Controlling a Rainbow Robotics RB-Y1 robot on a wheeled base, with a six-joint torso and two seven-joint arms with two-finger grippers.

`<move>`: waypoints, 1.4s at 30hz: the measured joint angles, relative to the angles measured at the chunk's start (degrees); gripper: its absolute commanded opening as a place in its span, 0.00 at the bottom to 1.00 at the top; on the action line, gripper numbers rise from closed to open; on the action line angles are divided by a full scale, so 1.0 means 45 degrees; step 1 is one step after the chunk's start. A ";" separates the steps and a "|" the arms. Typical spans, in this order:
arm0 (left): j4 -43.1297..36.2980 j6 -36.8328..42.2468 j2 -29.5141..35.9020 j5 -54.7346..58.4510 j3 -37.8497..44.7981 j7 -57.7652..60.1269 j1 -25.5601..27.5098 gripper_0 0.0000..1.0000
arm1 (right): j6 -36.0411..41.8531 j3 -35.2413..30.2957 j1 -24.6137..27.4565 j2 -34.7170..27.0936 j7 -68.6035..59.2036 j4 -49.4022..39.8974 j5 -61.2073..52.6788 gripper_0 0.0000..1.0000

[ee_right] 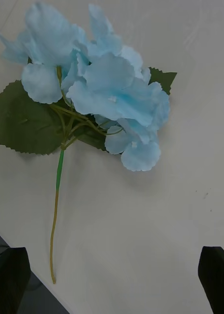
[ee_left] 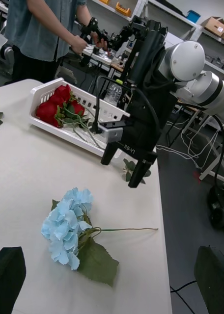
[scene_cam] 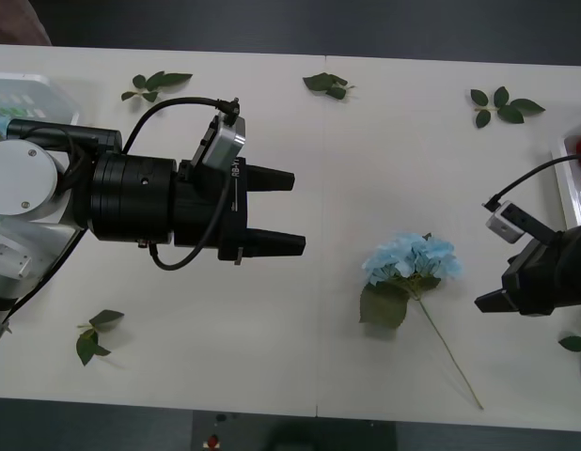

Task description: Put the red flowers into the right box and the blue flowers into the left box

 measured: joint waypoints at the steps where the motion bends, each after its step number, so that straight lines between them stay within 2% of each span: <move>1: -0.0022 0.0000 0.0016 0.0000 0.0000 -0.0009 0.0000 1.00 | -0.0136 0.0179 0.0083 0.0000 0.0000 0.0000 0.0105 1.00; 12: -0.0022 -0.0013 0.0016 0.0185 0.0000 -0.0779 0.0000 1.00 | -0.1497 0.2094 0.0509 0.0007 -0.0132 0.0000 0.1688 1.00; 27: -0.0022 -0.0524 0.0016 0.0519 0.0000 -0.0779 0.0000 1.00 | -0.2983 0.4761 0.0509 0.0018 -0.3074 0.0000 0.3472 1.00; 42: -0.0022 -0.0559 0.0016 0.0524 0.0000 -0.0779 0.0000 1.00 | -0.3078 0.5152 0.0509 0.0490 -0.3528 0.0296 0.3901 1.00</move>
